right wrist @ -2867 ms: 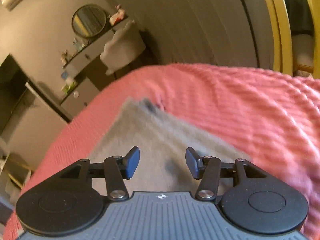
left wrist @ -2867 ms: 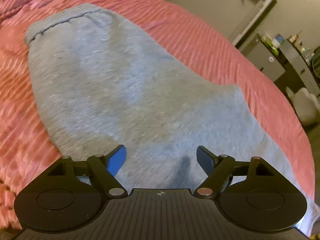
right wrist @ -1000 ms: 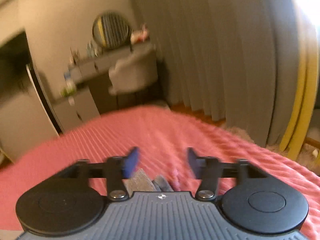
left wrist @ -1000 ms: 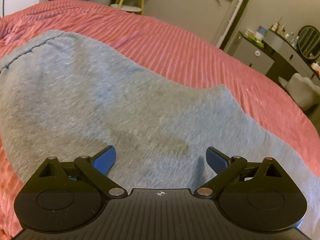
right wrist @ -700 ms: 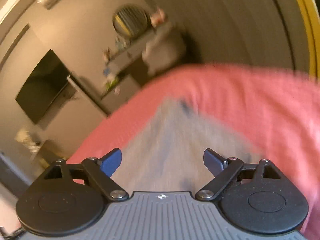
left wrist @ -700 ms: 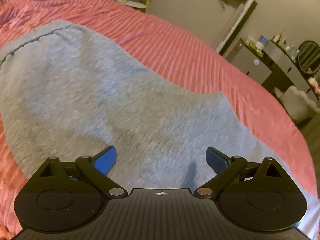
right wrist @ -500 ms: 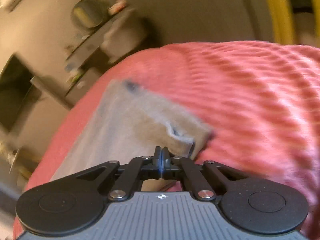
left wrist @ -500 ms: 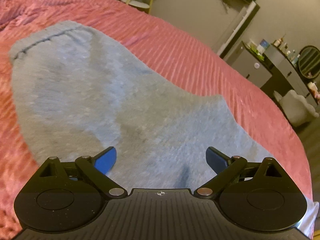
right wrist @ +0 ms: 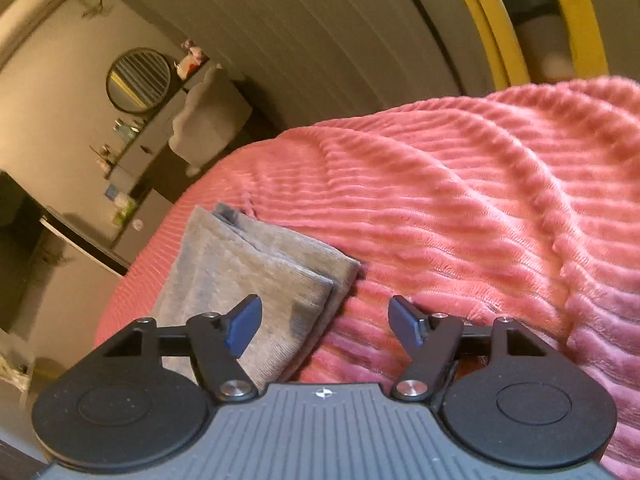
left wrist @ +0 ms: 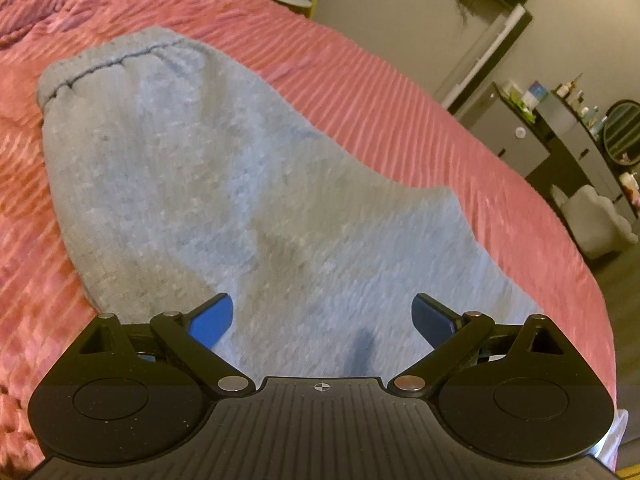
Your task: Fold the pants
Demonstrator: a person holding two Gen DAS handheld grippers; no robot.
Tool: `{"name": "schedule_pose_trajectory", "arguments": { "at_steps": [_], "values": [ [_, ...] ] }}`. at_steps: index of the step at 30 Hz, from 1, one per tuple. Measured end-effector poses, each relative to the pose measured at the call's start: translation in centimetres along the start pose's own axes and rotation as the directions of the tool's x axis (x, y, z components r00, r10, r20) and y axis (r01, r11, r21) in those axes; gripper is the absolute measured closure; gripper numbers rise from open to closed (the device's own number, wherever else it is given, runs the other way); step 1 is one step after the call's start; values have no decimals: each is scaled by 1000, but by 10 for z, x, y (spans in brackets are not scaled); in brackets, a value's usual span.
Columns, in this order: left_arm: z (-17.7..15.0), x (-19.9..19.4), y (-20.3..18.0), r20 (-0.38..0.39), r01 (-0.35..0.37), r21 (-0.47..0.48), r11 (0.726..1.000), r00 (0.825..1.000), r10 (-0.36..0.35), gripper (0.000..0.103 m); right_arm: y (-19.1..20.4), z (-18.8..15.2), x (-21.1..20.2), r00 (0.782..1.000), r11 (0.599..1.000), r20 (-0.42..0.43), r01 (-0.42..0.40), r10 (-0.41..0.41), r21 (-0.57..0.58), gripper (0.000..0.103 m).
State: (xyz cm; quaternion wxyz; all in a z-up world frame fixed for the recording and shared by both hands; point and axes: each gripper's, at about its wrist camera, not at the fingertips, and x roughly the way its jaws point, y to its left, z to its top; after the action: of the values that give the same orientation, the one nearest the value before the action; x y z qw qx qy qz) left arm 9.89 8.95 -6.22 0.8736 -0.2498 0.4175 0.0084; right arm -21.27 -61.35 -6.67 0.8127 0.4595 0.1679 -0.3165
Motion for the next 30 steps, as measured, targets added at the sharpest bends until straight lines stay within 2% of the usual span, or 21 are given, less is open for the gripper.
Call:
{"name": "schedule_pose_trajectory", "arguments": {
  "at_steps": [5,7,9,11,13,21,30],
  "values": [
    [-1,1,0,-6,-12,-2,1000,1000,12,4,-11,5,8,994,993,-8,-107,107,54,32],
    [-2,2,0,-8,-19,0,1000,1000,19,4,-7,6,14,993,993,-20,-113,114,41,34],
    [-2,3,-1,-11,-26,3,1000,1000,26,4,-3,6,19,993,993,-19,-112,112,25,41],
    [-2,3,-2,-10,-29,8,1000,1000,29,4,0,5,22,993,993,-21,-114,115,17,64],
    [-3,4,-3,-11,-35,14,999,999,35,4,1,2,26,991,991,-37,-131,131,15,70],
    [-4,8,-8,-18,-59,54,997,998,60,4,7,-9,33,994,992,-19,-109,108,-62,71],
    [-4,9,-7,-25,-58,57,997,998,60,4,17,-10,37,997,984,-16,-77,76,-158,71]
  ]
}}
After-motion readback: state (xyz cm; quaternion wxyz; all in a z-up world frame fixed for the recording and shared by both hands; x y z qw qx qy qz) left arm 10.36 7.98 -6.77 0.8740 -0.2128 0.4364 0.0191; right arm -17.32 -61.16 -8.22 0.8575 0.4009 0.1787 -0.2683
